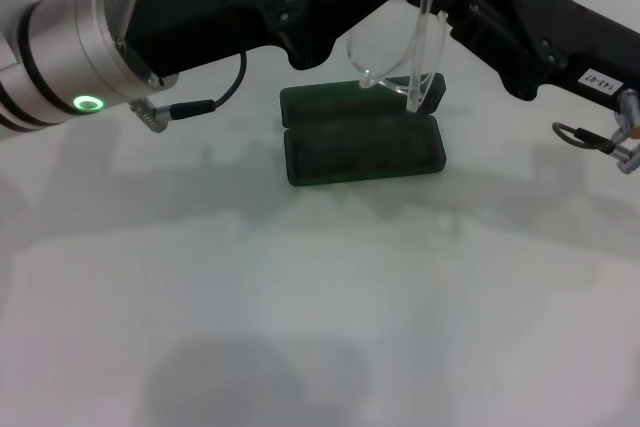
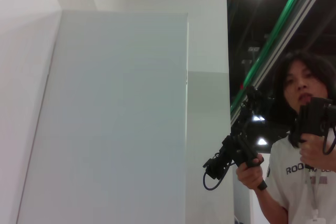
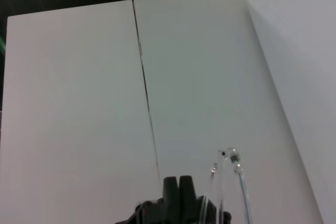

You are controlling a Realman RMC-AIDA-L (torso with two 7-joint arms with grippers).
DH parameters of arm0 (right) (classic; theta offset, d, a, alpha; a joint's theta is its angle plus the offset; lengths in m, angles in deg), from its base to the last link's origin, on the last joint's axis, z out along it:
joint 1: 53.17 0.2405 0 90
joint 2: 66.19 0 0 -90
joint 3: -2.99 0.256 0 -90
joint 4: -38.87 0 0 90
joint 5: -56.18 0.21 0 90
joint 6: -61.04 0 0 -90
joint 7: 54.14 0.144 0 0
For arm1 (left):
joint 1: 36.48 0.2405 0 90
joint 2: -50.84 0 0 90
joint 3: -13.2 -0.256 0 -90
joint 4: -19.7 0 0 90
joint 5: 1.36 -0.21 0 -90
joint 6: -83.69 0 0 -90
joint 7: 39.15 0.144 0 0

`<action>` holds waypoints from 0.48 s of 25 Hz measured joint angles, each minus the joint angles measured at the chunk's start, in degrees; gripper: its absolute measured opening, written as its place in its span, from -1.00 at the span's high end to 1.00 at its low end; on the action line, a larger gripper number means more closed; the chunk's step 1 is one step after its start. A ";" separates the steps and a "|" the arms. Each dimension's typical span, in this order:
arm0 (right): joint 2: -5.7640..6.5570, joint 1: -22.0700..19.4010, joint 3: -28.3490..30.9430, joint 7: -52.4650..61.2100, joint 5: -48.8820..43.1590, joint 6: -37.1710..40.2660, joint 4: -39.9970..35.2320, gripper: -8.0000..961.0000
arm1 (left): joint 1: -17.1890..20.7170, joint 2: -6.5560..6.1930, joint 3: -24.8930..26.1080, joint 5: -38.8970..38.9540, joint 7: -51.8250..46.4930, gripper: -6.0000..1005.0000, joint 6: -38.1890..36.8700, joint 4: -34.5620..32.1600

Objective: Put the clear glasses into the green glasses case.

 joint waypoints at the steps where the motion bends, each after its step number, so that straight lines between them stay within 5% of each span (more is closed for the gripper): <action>1: -0.01 0.07 -0.09 0.00 -0.03 0.00 -0.01 0.84 | 0.00 0.00 0.00 0.00 0.00 0.89 0.00 0.00; 12: -0.08 0.44 -1.33 0.11 -0.12 0.06 -0.04 0.84 | 0.00 0.07 0.00 0.01 0.34 0.89 -0.01 0.00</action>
